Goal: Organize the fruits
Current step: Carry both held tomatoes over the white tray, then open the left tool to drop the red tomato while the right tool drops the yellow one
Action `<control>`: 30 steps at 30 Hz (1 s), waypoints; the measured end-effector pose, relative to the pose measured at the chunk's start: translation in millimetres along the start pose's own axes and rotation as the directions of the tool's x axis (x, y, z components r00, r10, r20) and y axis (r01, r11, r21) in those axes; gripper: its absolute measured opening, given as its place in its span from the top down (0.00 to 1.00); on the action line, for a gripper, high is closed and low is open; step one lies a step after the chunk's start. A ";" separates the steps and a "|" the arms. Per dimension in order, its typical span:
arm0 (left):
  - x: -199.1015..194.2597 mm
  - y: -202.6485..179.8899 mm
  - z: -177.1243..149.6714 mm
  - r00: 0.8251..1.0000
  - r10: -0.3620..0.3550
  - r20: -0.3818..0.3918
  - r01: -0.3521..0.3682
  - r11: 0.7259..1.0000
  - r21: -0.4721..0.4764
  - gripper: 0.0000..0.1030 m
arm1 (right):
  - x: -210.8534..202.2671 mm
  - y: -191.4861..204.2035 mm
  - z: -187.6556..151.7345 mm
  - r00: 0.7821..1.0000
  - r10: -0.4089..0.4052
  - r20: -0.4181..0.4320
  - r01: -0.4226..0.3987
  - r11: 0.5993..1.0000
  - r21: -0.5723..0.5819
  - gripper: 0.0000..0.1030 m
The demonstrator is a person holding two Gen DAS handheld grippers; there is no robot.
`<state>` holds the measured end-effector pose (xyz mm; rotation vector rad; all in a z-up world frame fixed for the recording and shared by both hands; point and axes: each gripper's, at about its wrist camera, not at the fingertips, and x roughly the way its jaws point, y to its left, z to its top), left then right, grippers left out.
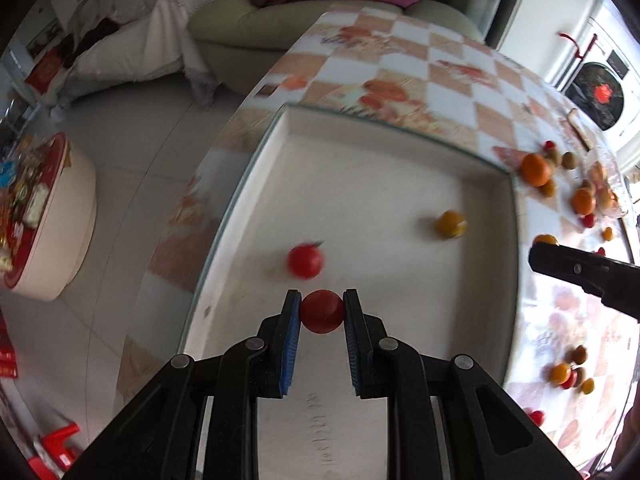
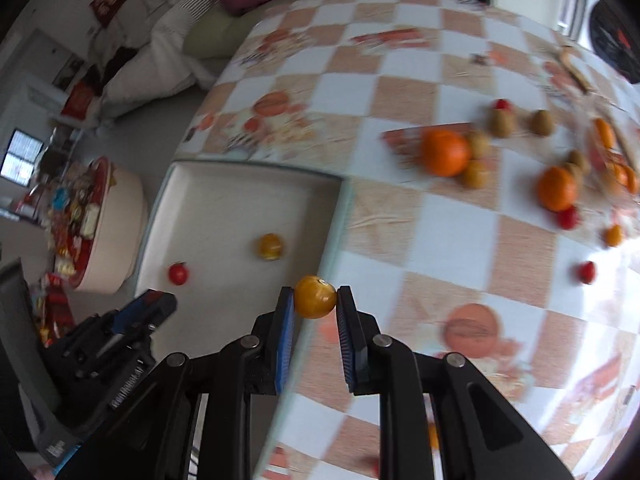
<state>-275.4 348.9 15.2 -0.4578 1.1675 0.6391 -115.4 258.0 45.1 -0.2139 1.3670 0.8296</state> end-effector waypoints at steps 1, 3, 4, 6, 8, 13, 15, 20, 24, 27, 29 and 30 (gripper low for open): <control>3.5 4.3 -2.6 1.000 0.006 -0.009 -0.006 1.000 -0.008 0.78 | 6.4 5.1 1.2 1.000 0.010 -0.015 -0.010 1.000 0.000 0.78; 8.6 10.1 -6.6 1.000 0.014 -0.019 -0.014 1.000 -0.019 0.78 | 19.7 14.9 3.0 0.999 0.015 -0.041 -0.015 1.000 -0.006 0.78; 11.6 12.6 -8.0 1.000 0.018 -0.025 -0.018 1.000 -0.022 0.78 | 25.3 19.5 3.4 0.999 0.012 -0.050 -0.013 1.000 -0.015 0.78; 17.2 16.3 -10.2 0.999 0.023 -0.035 -0.024 0.999 -0.026 0.78 | 36.3 27.1 4.6 0.998 0.008 -0.069 -0.010 0.999 -0.033 0.78; 21.2 17.5 -11.5 0.999 0.030 -0.038 -0.030 0.999 -0.021 0.78 | 45.3 33.0 5.0 0.997 0.000 -0.083 -0.004 0.999 -0.048 0.78; 25.1 17.2 -13.8 0.999 0.037 -0.033 -0.038 0.999 -0.009 0.78 | 59.0 38.9 4.8 0.995 -0.036 -0.097 0.029 0.997 -0.078 0.78; 25.3 16.4 -13.3 0.999 0.035 -0.028 -0.035 0.999 -0.005 0.78 | 63.8 38.6 4.8 0.993 -0.044 -0.105 0.036 0.996 -0.079 0.78; 25.6 12.8 -12.3 0.999 0.046 -0.028 -0.045 0.999 0.025 0.77 | 67.6 46.2 4.6 0.993 -0.068 -0.099 0.058 0.993 -0.102 0.78; 24.6 12.9 -10.7 0.999 0.036 -0.032 -0.035 0.999 0.038 0.76 | 68.5 48.0 6.2 0.992 -0.059 -0.108 0.050 0.995 -0.092 0.74; 22.8 13.4 -10.3 0.998 0.061 -0.020 -0.060 0.997 0.045 0.20 | 68.9 43.2 7.6 0.993 -0.039 -0.108 0.031 0.996 -0.078 0.52; 13.5 13.7 -11.8 0.998 0.048 0.033 -0.050 0.998 0.039 0.17 | 66.9 43.8 7.5 0.995 -0.017 -0.102 0.009 0.997 -0.080 0.45; 12.3 12.2 -12.0 0.998 0.050 0.037 -0.052 0.997 0.050 0.17 | 64.9 44.4 8.0 0.995 -0.010 -0.099 0.002 0.996 -0.084 0.41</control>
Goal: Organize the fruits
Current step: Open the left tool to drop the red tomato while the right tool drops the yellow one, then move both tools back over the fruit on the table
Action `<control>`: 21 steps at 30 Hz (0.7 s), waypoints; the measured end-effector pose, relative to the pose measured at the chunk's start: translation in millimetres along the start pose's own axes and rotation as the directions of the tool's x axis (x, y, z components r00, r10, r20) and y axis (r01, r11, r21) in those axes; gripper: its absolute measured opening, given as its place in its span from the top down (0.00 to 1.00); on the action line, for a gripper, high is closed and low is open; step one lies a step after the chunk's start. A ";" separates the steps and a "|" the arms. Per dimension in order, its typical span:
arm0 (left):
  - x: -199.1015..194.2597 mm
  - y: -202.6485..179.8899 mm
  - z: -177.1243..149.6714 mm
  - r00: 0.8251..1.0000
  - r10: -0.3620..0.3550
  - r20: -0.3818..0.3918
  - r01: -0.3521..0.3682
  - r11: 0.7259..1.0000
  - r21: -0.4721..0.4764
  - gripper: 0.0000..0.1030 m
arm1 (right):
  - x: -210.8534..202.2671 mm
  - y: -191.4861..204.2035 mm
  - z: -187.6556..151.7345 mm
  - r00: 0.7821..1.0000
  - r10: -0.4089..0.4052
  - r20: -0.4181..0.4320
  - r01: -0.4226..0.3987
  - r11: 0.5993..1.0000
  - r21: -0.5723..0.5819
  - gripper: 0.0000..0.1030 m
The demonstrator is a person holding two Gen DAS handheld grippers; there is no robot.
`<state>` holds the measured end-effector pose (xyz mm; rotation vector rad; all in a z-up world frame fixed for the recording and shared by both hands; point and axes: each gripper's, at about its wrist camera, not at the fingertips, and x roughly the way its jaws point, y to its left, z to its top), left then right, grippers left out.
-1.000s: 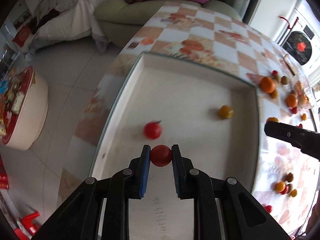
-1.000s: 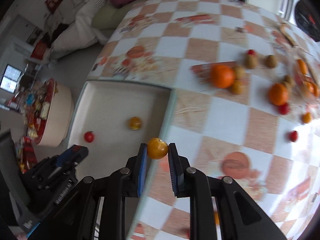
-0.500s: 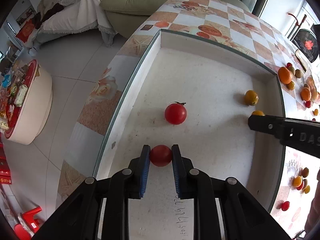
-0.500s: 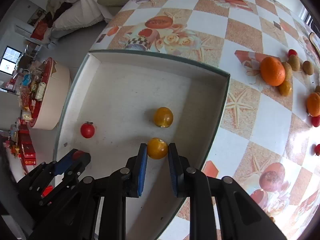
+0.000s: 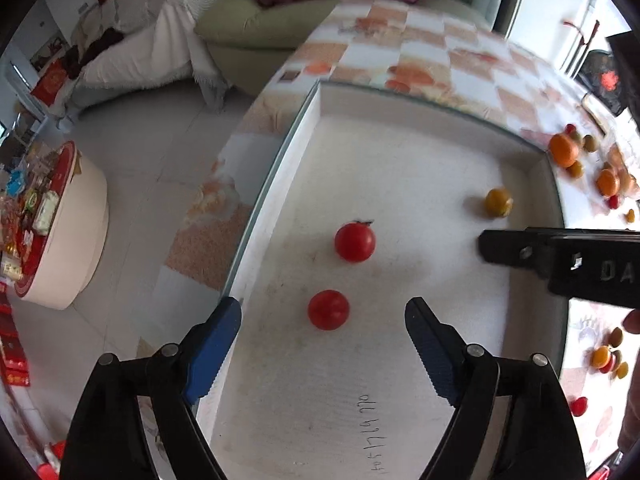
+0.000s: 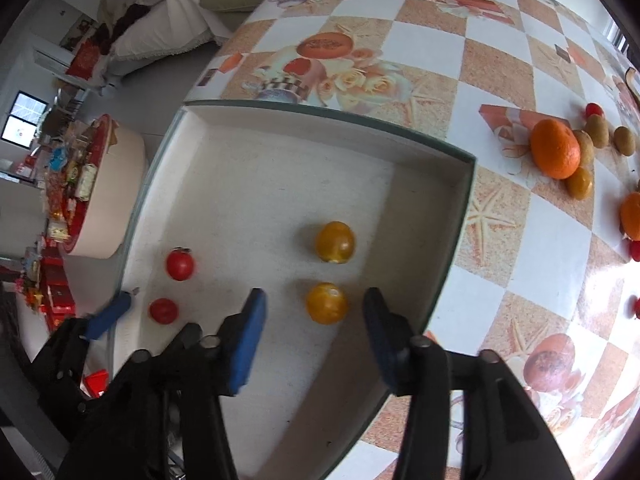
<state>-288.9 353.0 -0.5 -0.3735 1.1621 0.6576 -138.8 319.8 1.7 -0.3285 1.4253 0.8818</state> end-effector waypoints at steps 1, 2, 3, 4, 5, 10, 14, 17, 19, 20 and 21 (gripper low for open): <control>-0.1 -1.3 -0.4 1.000 0.006 -0.005 -0.006 1.000 0.012 0.17 | -1.2 0.8 0.0 1.000 0.004 0.002 -0.004 1.000 -0.002 0.39; 0.7 -3.1 -0.5 1.000 0.014 -0.014 -0.013 1.000 0.023 0.17 | -3.0 1.1 0.0 1.000 0.015 0.008 -0.015 1.000 0.000 0.34; 1.1 -4.4 -1.1 1.000 0.015 -0.021 -0.014 0.999 0.029 0.17 | -5.2 0.3 -0.3 1.000 0.026 0.014 -0.026 1.000 0.006 0.30; 0.8 -4.7 -1.2 1.000 0.012 -0.025 -0.011 0.999 0.031 0.17 | -7.7 0.1 -0.3 0.999 0.038 0.020 -0.038 0.999 0.012 0.27; -0.1 -5.7 -1.6 1.000 0.010 -0.028 -0.009 0.999 0.032 0.17 | -10.8 -1.0 -0.5 0.998 0.052 0.028 -0.053 0.998 0.021 0.20; -8.0 -14.6 -0.1 1.000 0.007 -0.031 -0.005 0.999 0.053 0.17 | -36.4 -12.0 -1.0 0.994 0.059 0.088 -0.064 0.996 0.063 0.18; -17.9 -30.4 6.4 1.000 -0.006 -0.016 0.008 0.996 0.087 0.17 | -57.8 -32.0 -5.8 0.992 0.023 0.126 -0.037 0.993 0.112 0.18; -27.4 -48.3 12.3 1.000 -0.030 0.004 0.030 0.992 0.121 0.17 | -70.4 -55.5 -15.1 0.990 -0.011 0.139 -0.012 0.986 0.164 0.18; -32.6 -62.3 15.1 0.999 -0.047 0.010 0.045 0.988 0.149 0.17 | -82.1 -78.0 -23.6 0.989 -0.036 0.142 0.007 0.980 0.198 0.18; -35.7 -69.9 15.7 0.998 -0.057 0.012 0.055 0.985 0.163 0.17 | -86.6 -87.7 -29.9 0.988 -0.049 0.145 0.017 0.976 0.218 0.18; -38.5 -77.8 16.6 0.998 -0.066 0.014 0.062 0.982 0.178 0.17 | -91.3 -97.2 -36.4 0.987 -0.064 0.148 0.027 0.970 0.240 0.18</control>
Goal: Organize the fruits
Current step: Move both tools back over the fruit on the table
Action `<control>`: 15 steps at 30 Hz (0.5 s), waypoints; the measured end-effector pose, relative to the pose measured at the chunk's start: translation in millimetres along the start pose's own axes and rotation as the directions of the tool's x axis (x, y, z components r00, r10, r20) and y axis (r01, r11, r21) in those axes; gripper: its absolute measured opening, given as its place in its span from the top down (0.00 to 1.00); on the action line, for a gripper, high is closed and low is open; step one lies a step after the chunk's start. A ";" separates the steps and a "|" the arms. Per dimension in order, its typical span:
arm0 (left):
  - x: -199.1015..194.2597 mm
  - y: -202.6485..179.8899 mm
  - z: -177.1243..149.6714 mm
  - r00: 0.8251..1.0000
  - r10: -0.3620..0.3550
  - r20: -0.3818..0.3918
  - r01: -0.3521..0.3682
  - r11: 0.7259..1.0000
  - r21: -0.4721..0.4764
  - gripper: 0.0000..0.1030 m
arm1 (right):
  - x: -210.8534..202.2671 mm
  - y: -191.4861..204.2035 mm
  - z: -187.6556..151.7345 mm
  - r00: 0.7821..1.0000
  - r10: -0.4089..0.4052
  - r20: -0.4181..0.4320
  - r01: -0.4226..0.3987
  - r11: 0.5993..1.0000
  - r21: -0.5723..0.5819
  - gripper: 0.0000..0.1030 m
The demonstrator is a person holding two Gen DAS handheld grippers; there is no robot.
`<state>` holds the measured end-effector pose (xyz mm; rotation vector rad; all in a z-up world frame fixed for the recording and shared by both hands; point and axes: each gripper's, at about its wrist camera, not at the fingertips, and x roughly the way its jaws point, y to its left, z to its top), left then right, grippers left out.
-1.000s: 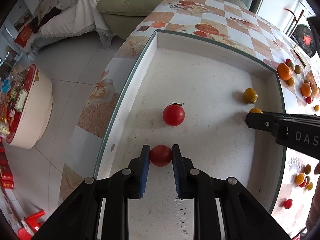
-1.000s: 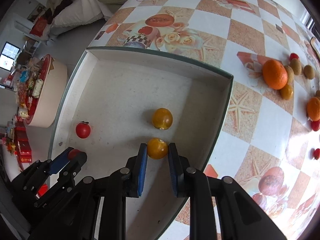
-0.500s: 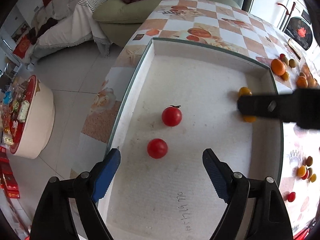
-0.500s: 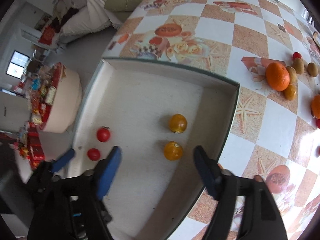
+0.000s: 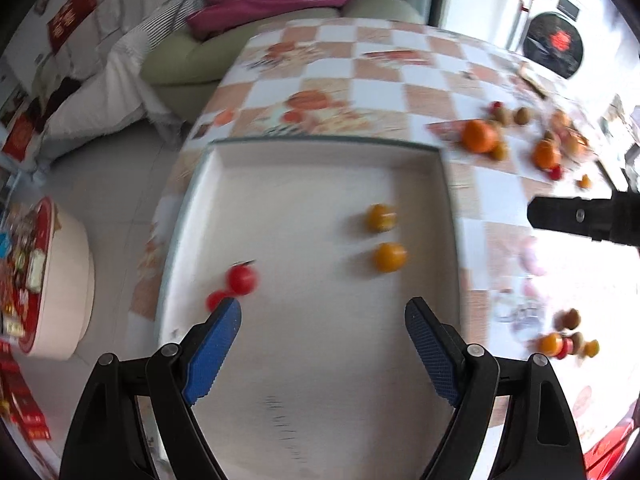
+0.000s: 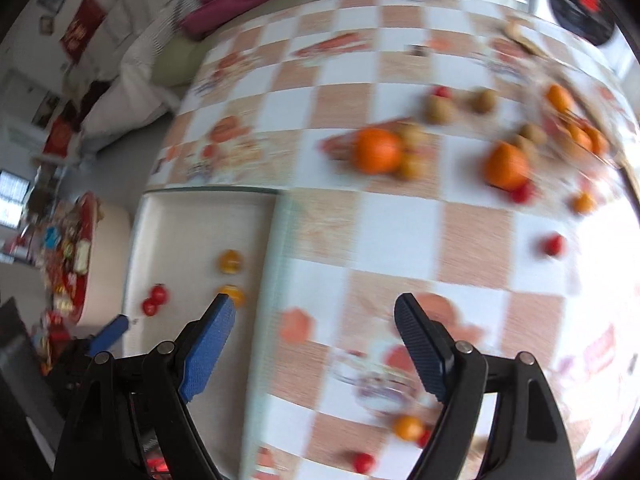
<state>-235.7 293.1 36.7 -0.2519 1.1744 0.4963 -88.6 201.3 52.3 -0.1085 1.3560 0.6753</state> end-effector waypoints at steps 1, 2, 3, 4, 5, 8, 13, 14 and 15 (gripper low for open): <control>-3.4 -8.9 1.1 1.000 -0.008 0.009 0.008 1.000 0.013 0.17 | -4.2 -11.2 -4.7 1.000 -0.016 0.009 0.016 1.000 0.023 0.18; -6.7 -17.3 1.9 1.000 -0.022 0.016 0.022 0.999 0.025 0.17 | -9.4 -22.2 -8.8 0.999 -0.032 0.019 0.031 0.999 0.041 0.18; -9.4 -25.4 2.9 0.999 -0.037 0.019 0.036 0.999 0.038 0.17 | -15.7 -35.5 -14.1 0.998 -0.052 0.028 0.050 0.997 0.064 0.18; -11.7 -32.6 3.4 0.999 -0.048 0.021 0.046 0.998 0.051 0.17 | -20.3 -45.9 -18.9 0.997 -0.068 0.032 0.065 0.995 0.080 0.18; -14.8 -43.1 3.0 0.998 -0.062 0.023 0.060 0.996 0.071 0.17 | -25.7 -57.5 -25.2 0.996 -0.087 0.035 0.083 0.992 0.099 0.18; -20.2 -69.9 0.5 0.995 -0.095 0.017 0.092 0.987 0.128 0.17 | -37.1 -87.2 -42.3 0.990 -0.137 0.030 0.131 0.982 0.137 0.18; -19.2 -112.7 -16.4 0.989 -0.144 -0.033 0.147 0.963 0.224 0.17 | -48.4 -126.0 -75.9 0.984 -0.177 -0.007 0.175 0.968 0.179 0.18; -18.2 -119.3 -20.3 0.988 -0.147 -0.036 0.151 0.958 0.243 0.17 | -50.3 -131.5 -82.9 0.983 -0.182 -0.015 0.182 0.967 0.181 0.18; -16.3 -126.4 -24.6 0.988 -0.151 -0.040 0.156 0.951 0.266 0.17 | -51.9 -136.5 -91.0 0.982 -0.185 -0.023 0.186 0.966 0.181 0.18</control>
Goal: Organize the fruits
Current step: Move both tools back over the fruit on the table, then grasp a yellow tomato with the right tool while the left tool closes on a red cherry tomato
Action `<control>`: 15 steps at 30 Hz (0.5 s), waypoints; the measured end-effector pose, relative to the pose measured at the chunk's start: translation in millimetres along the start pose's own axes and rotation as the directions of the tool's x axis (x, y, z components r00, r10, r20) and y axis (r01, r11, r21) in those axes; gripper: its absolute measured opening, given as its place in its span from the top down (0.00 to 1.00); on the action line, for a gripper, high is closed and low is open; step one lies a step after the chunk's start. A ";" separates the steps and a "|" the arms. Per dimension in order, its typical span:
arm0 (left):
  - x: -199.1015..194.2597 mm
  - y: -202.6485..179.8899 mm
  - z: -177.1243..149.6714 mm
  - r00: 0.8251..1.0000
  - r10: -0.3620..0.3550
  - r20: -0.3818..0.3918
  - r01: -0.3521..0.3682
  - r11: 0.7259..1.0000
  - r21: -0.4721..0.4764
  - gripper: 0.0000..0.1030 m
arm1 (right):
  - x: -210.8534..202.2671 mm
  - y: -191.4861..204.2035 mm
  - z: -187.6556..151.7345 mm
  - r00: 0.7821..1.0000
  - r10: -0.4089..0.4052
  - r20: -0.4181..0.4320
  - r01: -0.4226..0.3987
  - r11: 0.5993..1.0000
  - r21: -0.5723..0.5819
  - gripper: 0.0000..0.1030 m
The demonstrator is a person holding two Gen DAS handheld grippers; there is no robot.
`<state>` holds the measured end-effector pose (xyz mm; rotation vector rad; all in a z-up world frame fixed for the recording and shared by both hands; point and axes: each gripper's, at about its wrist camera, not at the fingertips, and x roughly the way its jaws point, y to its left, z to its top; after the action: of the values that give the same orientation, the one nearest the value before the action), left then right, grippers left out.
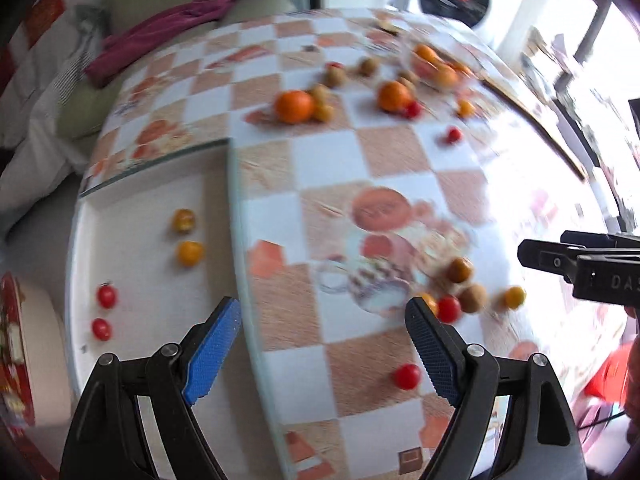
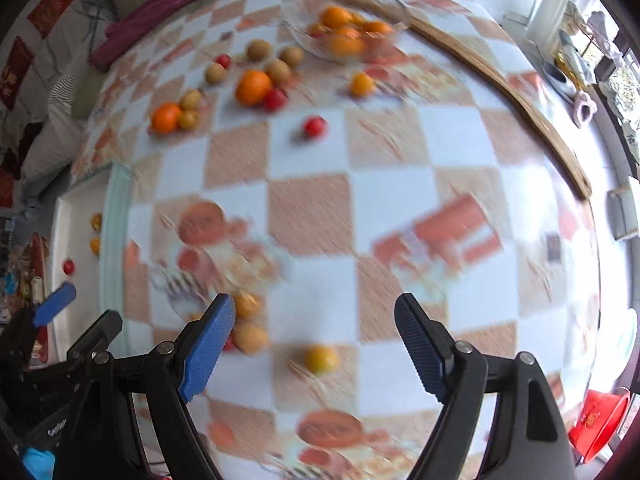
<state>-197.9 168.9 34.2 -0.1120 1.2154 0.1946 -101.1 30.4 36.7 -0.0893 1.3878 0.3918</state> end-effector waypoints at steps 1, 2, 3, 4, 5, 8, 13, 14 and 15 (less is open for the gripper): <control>2.9 -5.5 -1.8 1.000 -0.004 -0.004 0.004 1.000 0.020 0.17 | 0.4 -4.2 -5.1 1.000 -0.001 -0.007 0.001 1.000 -0.002 0.18; 6.6 -12.2 -3.8 1.000 -0.009 -0.008 0.009 0.999 0.047 0.17 | 0.4 -7.7 -10.0 1.000 0.001 -0.015 -0.001 1.000 -0.007 0.18; 9.1 -16.9 -5.5 1.000 -0.014 -0.011 0.015 0.998 0.066 0.17 | 1.3 -10.0 -14.8 1.000 0.004 -0.021 -0.005 1.000 -0.012 0.18; 12.4 -22.6 -7.2 1.000 -0.021 -0.018 0.022 0.995 0.094 0.17 | 1.8 -12.5 -18.9 1.000 0.009 -0.027 -0.010 1.000 -0.018 0.18; 14.6 -26.9 -9.1 1.000 -0.021 -0.022 0.024 0.993 0.119 0.17 | 2.7 -14.4 -22.7 0.999 0.013 -0.033 -0.014 1.000 -0.024 0.18; 20.0 -36.6 -12.6 0.999 -0.038 -0.035 0.043 0.985 0.170 0.17 | 5.7 -17.5 -31.8 0.999 0.026 -0.047 -0.027 0.999 -0.035 0.18; 34.0 -48.1 -11.2 0.999 -0.023 -0.043 0.032 0.974 0.222 0.17 | 12.1 -21.6 -40.7 0.998 0.033 -0.061 -0.036 0.998 -0.049 0.26; 36.4 -49.4 -9.8 0.999 -0.021 -0.042 0.030 0.974 0.226 0.17 | 13.4 -22.3 -41.5 0.997 0.032 -0.065 -0.036 0.998 -0.052 0.33; 38.1 -50.2 -8.0 0.999 -0.030 -0.041 0.038 0.974 0.224 0.17 | 15.2 -23.1 -41.6 0.997 0.036 -0.069 -0.040 0.998 -0.054 0.38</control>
<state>-182.1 121.7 -5.2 0.0614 1.2634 0.0239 -130.7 0.1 10.3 -0.1233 1.4478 0.4624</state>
